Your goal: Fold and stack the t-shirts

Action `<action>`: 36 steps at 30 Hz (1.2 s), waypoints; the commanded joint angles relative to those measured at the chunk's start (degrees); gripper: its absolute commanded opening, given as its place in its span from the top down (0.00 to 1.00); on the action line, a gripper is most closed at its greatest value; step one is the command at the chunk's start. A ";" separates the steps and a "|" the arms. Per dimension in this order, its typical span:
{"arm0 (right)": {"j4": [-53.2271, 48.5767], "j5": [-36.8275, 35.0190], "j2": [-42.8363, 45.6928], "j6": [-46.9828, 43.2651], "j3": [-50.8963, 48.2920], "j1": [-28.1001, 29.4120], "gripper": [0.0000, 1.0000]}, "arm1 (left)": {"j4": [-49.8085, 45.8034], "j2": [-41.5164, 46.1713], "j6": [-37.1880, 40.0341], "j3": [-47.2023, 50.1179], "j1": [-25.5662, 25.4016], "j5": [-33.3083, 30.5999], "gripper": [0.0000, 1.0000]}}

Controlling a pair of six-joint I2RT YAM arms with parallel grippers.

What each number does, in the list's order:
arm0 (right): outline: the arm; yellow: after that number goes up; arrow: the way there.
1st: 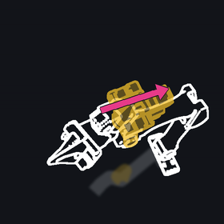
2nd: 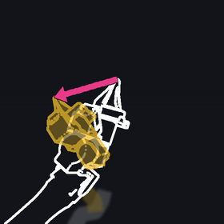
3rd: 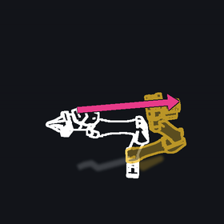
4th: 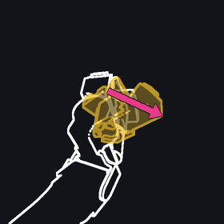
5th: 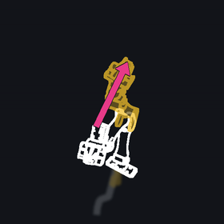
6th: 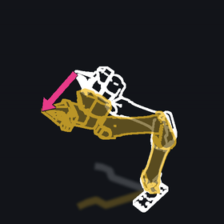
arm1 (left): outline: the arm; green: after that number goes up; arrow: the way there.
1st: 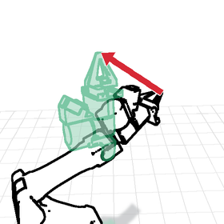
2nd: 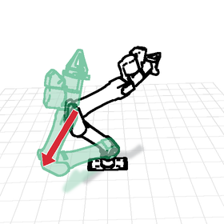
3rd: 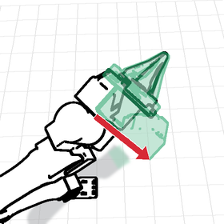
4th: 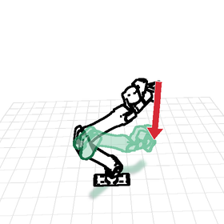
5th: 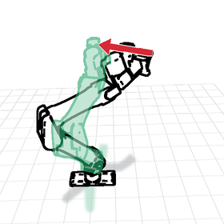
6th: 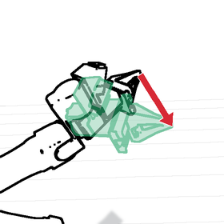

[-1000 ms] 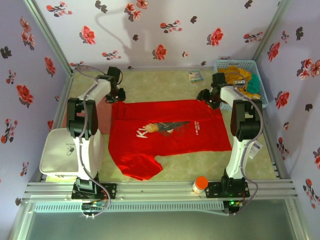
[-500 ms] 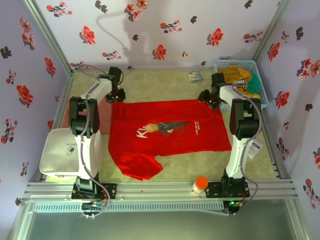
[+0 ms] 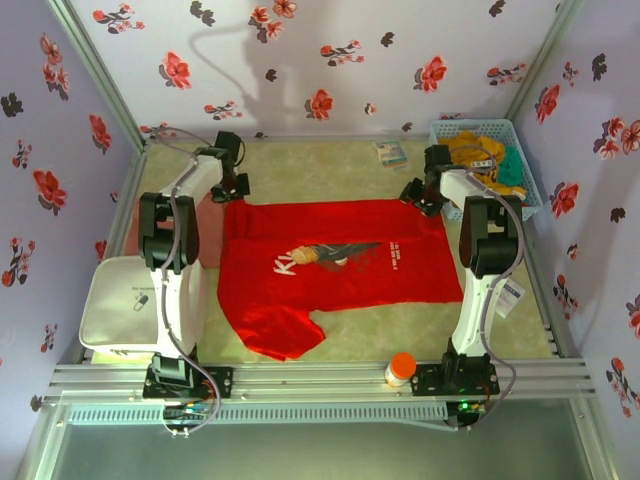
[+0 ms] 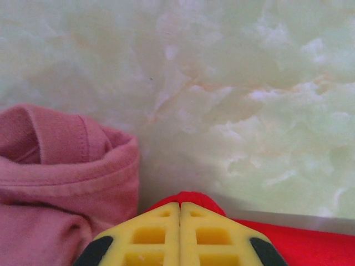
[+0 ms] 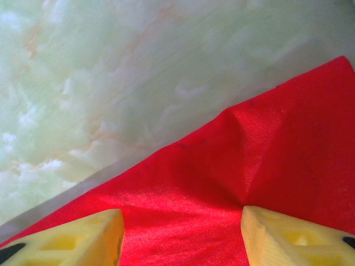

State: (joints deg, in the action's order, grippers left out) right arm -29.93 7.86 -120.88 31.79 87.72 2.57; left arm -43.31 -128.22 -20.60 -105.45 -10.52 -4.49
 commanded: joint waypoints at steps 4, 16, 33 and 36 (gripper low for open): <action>-0.51 -3.93 -1.00 3.03 0.35 -2.57 0.42 | 4.20 5.83 -1.08 3.11 4.05 1.76 1.00; 0.91 -0.18 -0.03 2.49 0.68 -2.48 0.38 | 4.86 3.44 0.02 -1.51 4.47 4.85 0.93; -0.70 3.15 10.98 -1.33 -3.05 0.71 0.26 | 4.83 24.75 -4.31 19.43 1.09 7.02 0.55; -2.69 1.04 14.22 -1.65 -5.85 1.85 0.25 | 4.67 29.45 -4.74 25.39 -0.27 8.85 0.54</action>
State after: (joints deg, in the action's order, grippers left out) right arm -28.69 10.57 -110.08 31.46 84.58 3.42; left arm -38.17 -102.39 -23.86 -83.85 -9.58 2.20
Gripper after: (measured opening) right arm 0.746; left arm 0.454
